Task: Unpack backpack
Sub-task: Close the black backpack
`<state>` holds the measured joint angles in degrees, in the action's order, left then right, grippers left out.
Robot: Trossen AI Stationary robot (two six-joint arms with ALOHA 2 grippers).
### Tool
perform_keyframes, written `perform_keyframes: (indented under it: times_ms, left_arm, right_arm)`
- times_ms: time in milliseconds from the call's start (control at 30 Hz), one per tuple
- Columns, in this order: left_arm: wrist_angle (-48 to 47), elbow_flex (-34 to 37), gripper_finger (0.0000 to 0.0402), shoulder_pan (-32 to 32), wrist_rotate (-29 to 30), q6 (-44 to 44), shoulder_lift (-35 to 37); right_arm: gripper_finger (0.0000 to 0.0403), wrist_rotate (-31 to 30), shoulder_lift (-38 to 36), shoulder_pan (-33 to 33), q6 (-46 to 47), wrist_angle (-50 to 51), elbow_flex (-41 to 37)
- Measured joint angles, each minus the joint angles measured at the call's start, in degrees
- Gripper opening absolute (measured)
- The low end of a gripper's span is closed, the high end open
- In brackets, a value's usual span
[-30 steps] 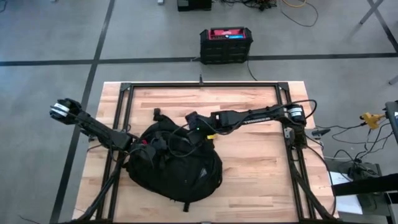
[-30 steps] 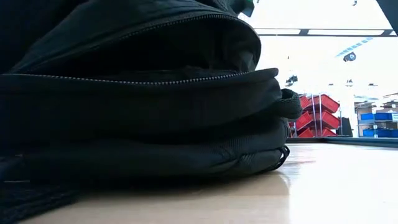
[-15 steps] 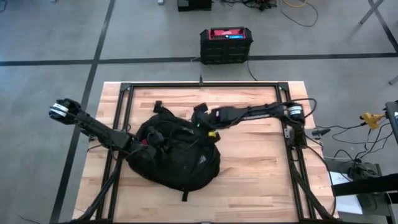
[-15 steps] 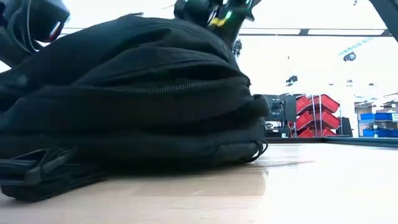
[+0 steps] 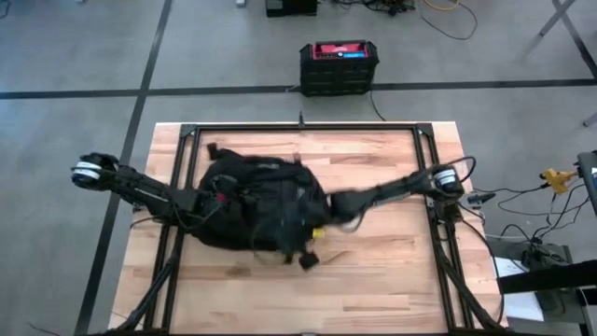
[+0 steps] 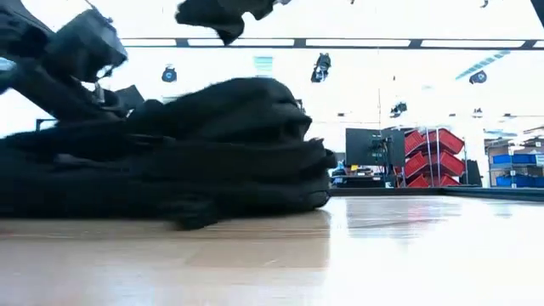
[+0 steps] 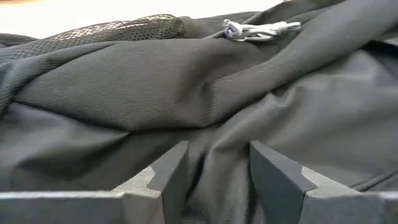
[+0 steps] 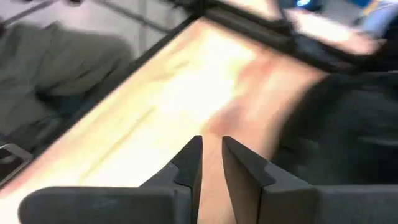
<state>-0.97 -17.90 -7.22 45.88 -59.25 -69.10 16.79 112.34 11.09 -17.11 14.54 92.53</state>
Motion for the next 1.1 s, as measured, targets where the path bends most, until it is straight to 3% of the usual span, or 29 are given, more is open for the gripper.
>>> perform_keyframes:
  times_ms: [67,167,267,333,500,600,700,867,967,1100]
  left_arm:
    - [0.0,-1.4,0.012,0.5,-2.2,3.4,1.6]
    - [0.7,-5.6,0.0104,-1.4,-7.1,10.0,5.0]
    - [-1.3,-10.5,0.0089,-6.5,-9.4,15.3,8.5]
    - [-5.3,-13.6,0.0079,-11.2,-9.2,16.8,9.9]
    - [-15.7,-18.1,0.0065,-23.5,-3.0,15.1,11.2]
    - [-16.7,-17.1,0.0065,-29.5,0.6,14.9,9.7]
    - [-9.3,-14.7,0.0064,-33.2,0.6,18.3,6.4]
    - [11.0,-11.7,0.0064,-34.6,1.0,25.9,-3.4]
    - [12.9,-11.6,0.0063,-34.4,2.8,23.8,-10.2]
    - [12.8,-11.5,0.0063,-34.1,3.2,18.4,-17.9]
  right_arm:
    - [0.0036,-4.4,1.9,1.9,-0.2,0.3,0.0]
    - [0.0019,-17.0,4.4,2.5,1.7,3.5,0.0]
    - [0.0004,-29.7,5.6,1.8,3.0,8.7,-0.3]
    - [0.0003,-34.6,5.4,0.9,4.5,11.8,-0.3]
    - [0.0001,-34.8,3.7,1.1,8.4,15.3,-0.8]
    - [0.0002,-30.4,2.4,4.7,8.3,13.4,-0.7]
    - [0.0002,-27.5,3.1,8.0,8.7,12.0,-1.1]
    - [0.0008,-28.8,4.9,9.1,12.1,6.2,-5.7]
    - [0.003,-31.1,6.5,8.6,12.7,3.0,-7.7]
    - [0.0086,-40.1,7.5,7.0,11.9,1.4,-7.8]
